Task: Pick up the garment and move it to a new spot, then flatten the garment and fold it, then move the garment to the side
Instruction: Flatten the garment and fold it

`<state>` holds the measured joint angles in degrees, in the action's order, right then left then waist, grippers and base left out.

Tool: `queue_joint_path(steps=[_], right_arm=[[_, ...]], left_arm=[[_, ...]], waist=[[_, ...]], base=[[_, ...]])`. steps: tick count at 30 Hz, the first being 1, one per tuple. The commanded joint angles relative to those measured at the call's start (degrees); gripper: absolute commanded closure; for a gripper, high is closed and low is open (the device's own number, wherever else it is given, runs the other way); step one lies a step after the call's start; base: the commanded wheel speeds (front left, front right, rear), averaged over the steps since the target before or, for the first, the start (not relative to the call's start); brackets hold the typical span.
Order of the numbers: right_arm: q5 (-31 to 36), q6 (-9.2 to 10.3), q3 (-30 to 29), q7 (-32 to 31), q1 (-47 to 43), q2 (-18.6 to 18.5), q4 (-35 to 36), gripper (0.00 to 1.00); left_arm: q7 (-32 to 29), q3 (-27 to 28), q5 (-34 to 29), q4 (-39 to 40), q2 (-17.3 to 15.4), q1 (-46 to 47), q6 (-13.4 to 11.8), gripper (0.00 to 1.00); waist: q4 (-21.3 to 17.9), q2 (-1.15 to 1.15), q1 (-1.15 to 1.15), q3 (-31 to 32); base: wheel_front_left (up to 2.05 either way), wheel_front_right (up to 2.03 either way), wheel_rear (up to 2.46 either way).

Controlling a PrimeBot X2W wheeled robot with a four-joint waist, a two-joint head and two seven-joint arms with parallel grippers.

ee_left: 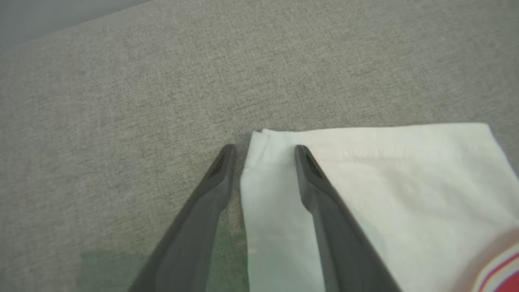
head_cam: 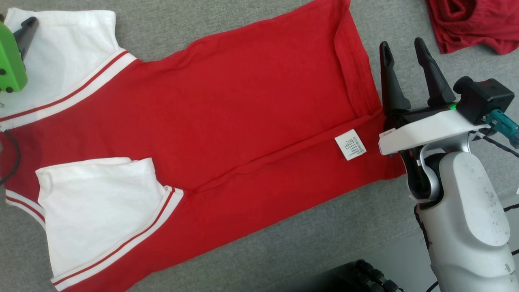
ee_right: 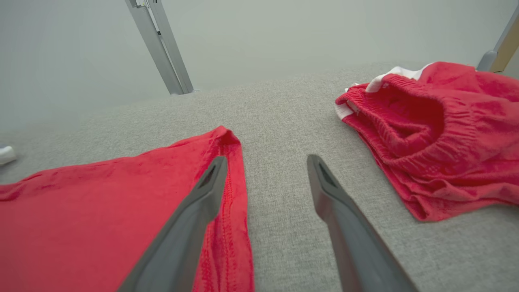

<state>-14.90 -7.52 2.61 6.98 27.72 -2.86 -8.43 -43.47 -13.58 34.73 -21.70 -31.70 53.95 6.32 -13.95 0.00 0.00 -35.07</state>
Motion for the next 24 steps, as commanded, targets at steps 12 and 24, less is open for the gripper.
queue_joint_path(steps=[12, 24], right_arm=[[7.76, 0.08, -1.37, -5.81, 7.47, -0.68, -4.07, 0.00], [9.40, 0.08, 3.12, -18.03, 16.55, -9.00, -17.96, 0.00]], left_arm=[[8.50, -0.81, -1.42, -0.67, 2.97, -1.83, -0.72, 1.00], [18.28, -4.28, -0.12, 2.15, 8.84, -3.99, 0.51, 1.00]], waist=[[3.94, 0.00, 0.00, 4.00], [12.64, 0.00, 0.00, 8.13]], base=[[0.00, 0.00, 0.00], [0.00, 0.00, 0.00]])
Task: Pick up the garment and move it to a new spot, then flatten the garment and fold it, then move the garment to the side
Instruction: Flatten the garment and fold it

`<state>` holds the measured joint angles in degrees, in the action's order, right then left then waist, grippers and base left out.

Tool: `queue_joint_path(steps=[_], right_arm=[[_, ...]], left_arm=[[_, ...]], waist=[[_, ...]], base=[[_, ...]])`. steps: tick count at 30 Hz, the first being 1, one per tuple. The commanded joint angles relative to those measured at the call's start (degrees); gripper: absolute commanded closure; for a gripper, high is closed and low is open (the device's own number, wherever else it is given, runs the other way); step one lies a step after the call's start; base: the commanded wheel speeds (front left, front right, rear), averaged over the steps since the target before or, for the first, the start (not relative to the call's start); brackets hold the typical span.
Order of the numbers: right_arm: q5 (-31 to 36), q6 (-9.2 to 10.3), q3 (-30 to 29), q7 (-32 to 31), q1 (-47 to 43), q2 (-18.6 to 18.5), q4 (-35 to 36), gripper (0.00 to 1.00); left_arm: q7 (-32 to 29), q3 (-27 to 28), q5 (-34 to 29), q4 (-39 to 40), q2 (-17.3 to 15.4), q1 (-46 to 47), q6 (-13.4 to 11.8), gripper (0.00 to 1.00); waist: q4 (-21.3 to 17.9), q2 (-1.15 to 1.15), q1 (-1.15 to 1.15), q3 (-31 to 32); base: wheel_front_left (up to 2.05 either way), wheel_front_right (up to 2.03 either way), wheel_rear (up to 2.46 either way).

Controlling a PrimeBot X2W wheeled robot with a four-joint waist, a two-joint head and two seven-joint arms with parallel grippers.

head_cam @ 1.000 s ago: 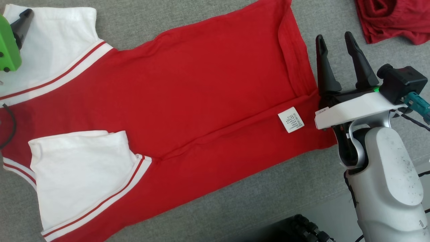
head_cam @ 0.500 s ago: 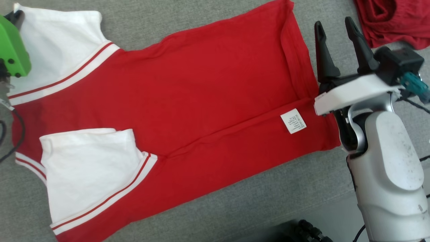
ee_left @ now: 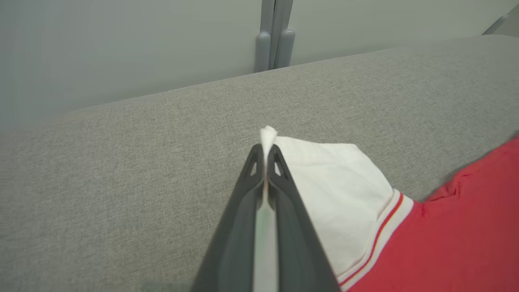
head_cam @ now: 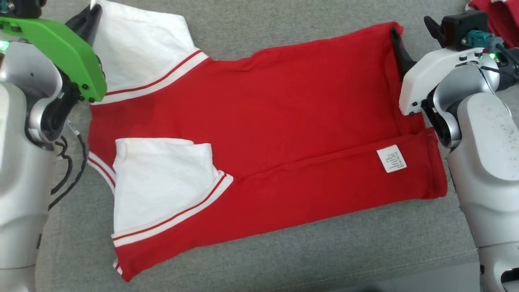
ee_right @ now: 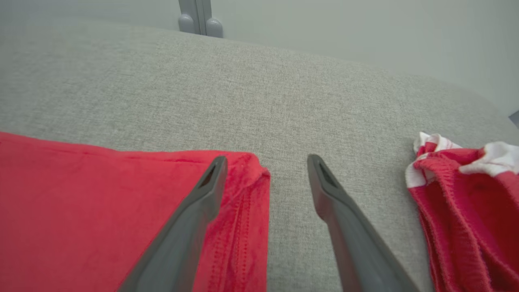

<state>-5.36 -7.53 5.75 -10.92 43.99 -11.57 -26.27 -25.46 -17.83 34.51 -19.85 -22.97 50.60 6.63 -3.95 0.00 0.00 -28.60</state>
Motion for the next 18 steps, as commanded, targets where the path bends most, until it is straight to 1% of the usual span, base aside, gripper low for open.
queue_joint_path(steps=[1, 5, 7, 8, 9, 10, 11, 12, 18], right_arm=[[-0.48, 0.10, 0.94, -1.22, 0.86, -0.92, -1.36, 0.00], [-1.47, 0.09, 3.69, -4.02, 2.81, -3.30, -4.90, 0.00], [-1.76, 0.10, 4.46, -4.96, 3.58, -4.20, -6.58, 0.50], [-1.87, 0.10, 4.59, -5.38, 3.92, -4.64, -7.40, 0.65], [-1.81, 0.10, 4.54, -5.73, 4.30, -5.02, -8.09, 0.76], [-1.64, 0.10, 4.21, -6.37, 4.67, -5.29, -8.90, 0.90], [-1.58, 0.10, 4.12, -6.65, 4.81, -5.33, -9.33, 0.96], [-1.49, 0.10, 3.88, -7.19, 5.02, -5.35, -10.17, 1.00], [-2.76, 0.10, 4.13, -6.38, 6.01, -4.82, -12.67, 1.00]], left_arm=[[0.73, -0.22, 0.28, 0.61, 0.32, -0.96, 0.28, 1.00], [2.03, -0.82, 0.86, 1.38, 0.53, -2.23, 0.37, 1.00], [2.50, -0.96, 1.18, 1.58, 0.49, -2.60, 0.43, 1.00], [2.66, -1.00, 1.26, 1.61, 0.46, -2.77, 0.45, 1.00], [2.86, -1.03, 1.35, 1.57, 0.43, -2.93, 0.40, 1.00], [3.02, -1.05, 1.50, 1.49, 0.37, -3.10, 0.41, 1.00], [3.11, -1.05, 1.57, 1.42, 0.34, -3.19, 0.42, 1.00], [3.23, -1.09, 1.64, 1.23, 0.28, -3.29, 0.43, 1.00], [4.13, -1.30, 1.67, 0.19, 0.47, -3.47, 0.32, 1.00]], waist=[[3.10, 0.00, 0.00, 1.73], [4.33, 0.00, 0.00, 1.95], [4.62, 0.00, 0.00, 2.07], [4.75, 0.00, 0.00, 2.16], [4.84, 0.00, 0.00, 2.25], [4.91, 0.00, 0.00, 2.38], [4.93, 0.00, 0.00, 2.46], [4.94, 0.00, 0.00, 2.63], [4.57, 0.00, 0.00, 3.68]], base=[[0.00, 0.00, 0.00], [0.00, 0.00, 0.00], [0.00, 0.00, 0.00], [0.00, 0.00, 0.00], [0.00, 0.00, 0.00], [0.00, 0.00, 0.00], [0.00, 0.00, 0.00], [0.00, 0.00, 0.00], [0.00, 0.00, 0.00]])
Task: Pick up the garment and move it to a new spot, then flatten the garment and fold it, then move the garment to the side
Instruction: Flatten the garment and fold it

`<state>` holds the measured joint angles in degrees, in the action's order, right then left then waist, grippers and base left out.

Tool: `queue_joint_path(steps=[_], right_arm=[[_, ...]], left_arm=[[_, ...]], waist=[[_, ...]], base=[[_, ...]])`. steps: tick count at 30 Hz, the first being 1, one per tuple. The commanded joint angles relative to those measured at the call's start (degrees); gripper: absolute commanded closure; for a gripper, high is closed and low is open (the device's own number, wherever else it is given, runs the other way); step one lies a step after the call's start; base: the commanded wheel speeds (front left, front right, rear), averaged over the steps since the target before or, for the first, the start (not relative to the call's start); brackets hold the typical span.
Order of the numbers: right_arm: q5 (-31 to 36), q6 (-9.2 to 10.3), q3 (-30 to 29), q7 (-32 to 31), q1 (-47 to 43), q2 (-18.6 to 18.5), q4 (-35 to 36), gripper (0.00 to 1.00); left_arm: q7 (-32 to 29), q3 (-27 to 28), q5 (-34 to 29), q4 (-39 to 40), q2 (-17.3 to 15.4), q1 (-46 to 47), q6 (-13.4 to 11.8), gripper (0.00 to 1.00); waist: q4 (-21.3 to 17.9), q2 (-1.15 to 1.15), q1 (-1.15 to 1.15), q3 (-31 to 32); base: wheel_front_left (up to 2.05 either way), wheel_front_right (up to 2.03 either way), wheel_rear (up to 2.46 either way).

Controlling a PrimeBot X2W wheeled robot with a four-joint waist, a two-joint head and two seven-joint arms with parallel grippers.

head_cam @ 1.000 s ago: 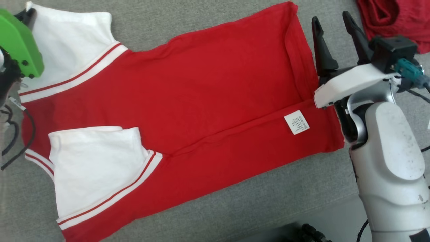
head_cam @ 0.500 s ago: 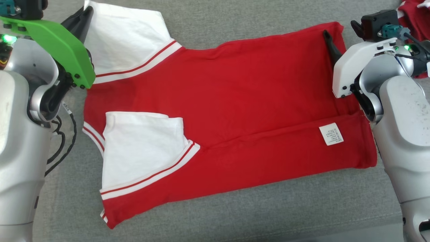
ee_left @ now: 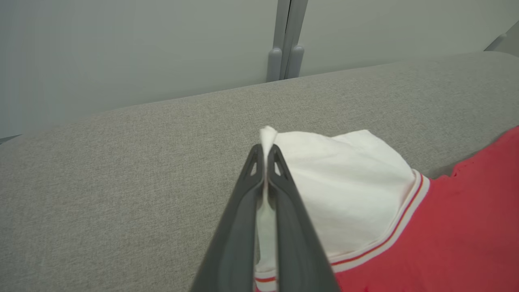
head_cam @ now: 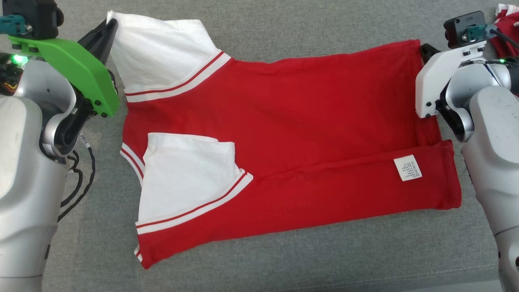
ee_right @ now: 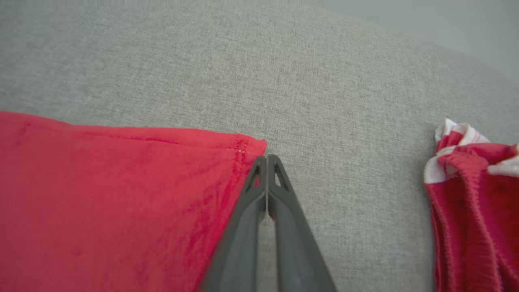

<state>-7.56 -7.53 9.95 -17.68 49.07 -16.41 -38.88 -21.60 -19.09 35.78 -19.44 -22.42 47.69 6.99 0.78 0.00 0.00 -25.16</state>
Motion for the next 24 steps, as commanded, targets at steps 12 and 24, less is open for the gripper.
queue_joint_path(steps=[12, 24], right_arm=[[-1.36, 0.10, 0.61, 3.06, 3.25, 1.66, -4.28, 0.00], [-3.16, 0.09, 4.03, 3.50, 6.10, 1.94, -10.09, 0.00]], left_arm=[[0.33, -0.77, 0.22, -1.38, -0.39, -0.01, -0.19, 1.00], [0.56, -2.05, 0.37, -2.05, 0.20, 0.85, -0.15, 1.00]], waist=[[-0.96, 0.00, 0.00, 0.61], [-0.21, 0.00, 0.00, -0.16]], base=[[0.00, 0.00, 0.00], [0.00, 0.00, 0.00]])
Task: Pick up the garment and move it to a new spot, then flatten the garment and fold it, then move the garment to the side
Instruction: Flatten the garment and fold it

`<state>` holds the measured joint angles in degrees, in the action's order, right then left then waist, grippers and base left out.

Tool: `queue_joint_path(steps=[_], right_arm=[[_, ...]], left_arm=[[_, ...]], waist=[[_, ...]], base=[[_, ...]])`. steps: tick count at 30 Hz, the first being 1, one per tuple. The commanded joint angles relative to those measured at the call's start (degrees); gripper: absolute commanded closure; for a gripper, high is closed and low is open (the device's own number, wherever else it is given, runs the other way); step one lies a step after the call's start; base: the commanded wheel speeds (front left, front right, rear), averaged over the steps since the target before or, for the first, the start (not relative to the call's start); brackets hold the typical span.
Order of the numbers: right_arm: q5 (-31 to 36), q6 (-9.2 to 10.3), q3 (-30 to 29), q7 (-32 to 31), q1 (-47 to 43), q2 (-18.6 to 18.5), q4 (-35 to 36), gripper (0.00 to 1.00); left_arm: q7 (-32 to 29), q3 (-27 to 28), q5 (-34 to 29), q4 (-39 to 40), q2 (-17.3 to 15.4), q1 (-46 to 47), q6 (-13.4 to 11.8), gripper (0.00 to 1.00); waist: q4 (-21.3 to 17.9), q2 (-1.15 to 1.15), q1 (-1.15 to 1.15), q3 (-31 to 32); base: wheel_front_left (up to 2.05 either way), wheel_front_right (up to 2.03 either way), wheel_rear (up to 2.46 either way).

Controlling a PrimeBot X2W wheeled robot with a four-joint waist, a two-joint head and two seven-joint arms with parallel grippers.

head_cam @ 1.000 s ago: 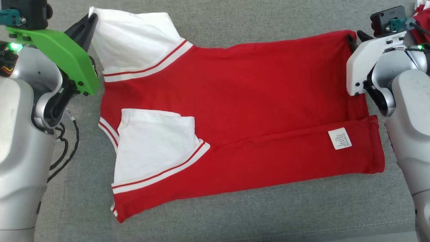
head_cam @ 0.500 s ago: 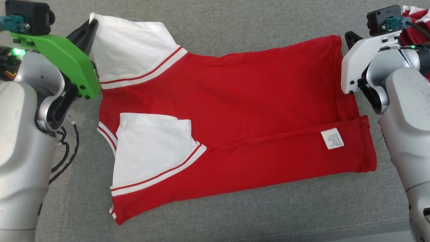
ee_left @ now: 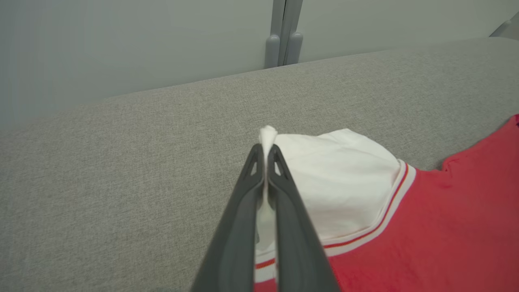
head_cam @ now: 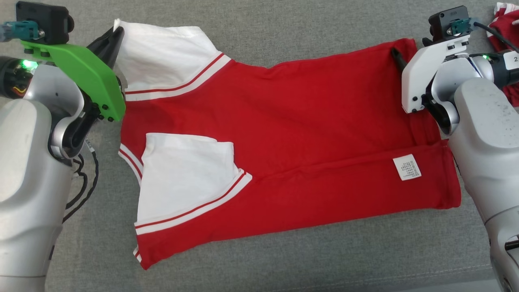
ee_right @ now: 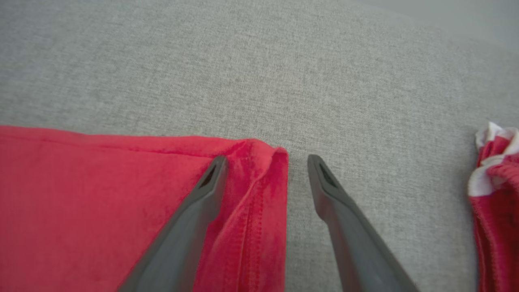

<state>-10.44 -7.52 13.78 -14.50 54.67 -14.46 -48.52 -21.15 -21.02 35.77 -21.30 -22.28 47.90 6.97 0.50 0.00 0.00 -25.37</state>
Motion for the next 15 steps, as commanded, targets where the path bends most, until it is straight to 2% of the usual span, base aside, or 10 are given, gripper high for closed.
queue_joint_path(steps=[1, 2, 3, 5, 6, 7, 15], right_arm=[[-0.44, 0.08, 0.42, 0.40, 0.66, 0.01, -0.94, 0.08], [-0.56, 0.09, 0.61, 0.49, 0.77, -0.01, -1.34, 0.22], [-0.79, 0.08, 0.84, 0.72, 0.87, 0.04, -1.85, 0.55], [-1.33, 0.09, 1.00, 1.12, 1.01, -0.11, -2.83, 0.85], [-1.49, 0.09, 0.95, 1.60, 1.18, -0.24, -3.17, 0.94], [-1.63, 0.09, 1.02, 2.36, 1.41, -0.35, -3.43, 1.00], [-1.36, 0.09, 0.59, 10.88, 2.60, -0.40, -5.36, 1.00]], left_arm=[[0.16, -0.22, 0.45, -0.29, 0.10, 0.65, -0.11, 1.00], [0.20, -0.30, 0.51, -0.37, 0.12, 0.68, -0.10, 1.00], [0.26, -0.40, 0.57, -0.44, 0.13, 0.70, -0.08, 1.00], [0.39, -0.56, 0.59, -0.56, 0.12, 0.66, -0.06, 1.00], [0.44, -0.64, 0.60, -0.59, 0.12, 0.60, -0.05, 1.00], [0.55, -0.73, 0.64, -0.65, 0.11, 0.52, -0.03, 1.00], [2.63, -0.77, 0.18, -1.17, -0.17, 0.04, -0.28, 1.00]], waist=[[0.17, 0.00, 0.00, 0.09], [0.25, 0.00, 0.00, 0.12], [0.34, 0.00, 0.00, 0.14], [0.44, 0.00, 0.00, 0.22], [0.47, 0.00, 0.00, 0.28], [0.50, 0.00, 0.00, 0.38], [-0.20, 0.00, 0.00, 2.34]], base=[[0.00, 0.00, 0.00], [0.00, 0.00, 0.00], [0.00, 0.00, 0.00], [0.00, 0.00, 0.00], [0.00, 0.00, 0.00], [0.00, 0.00, 0.00], [0.00, 0.00, 0.00]])
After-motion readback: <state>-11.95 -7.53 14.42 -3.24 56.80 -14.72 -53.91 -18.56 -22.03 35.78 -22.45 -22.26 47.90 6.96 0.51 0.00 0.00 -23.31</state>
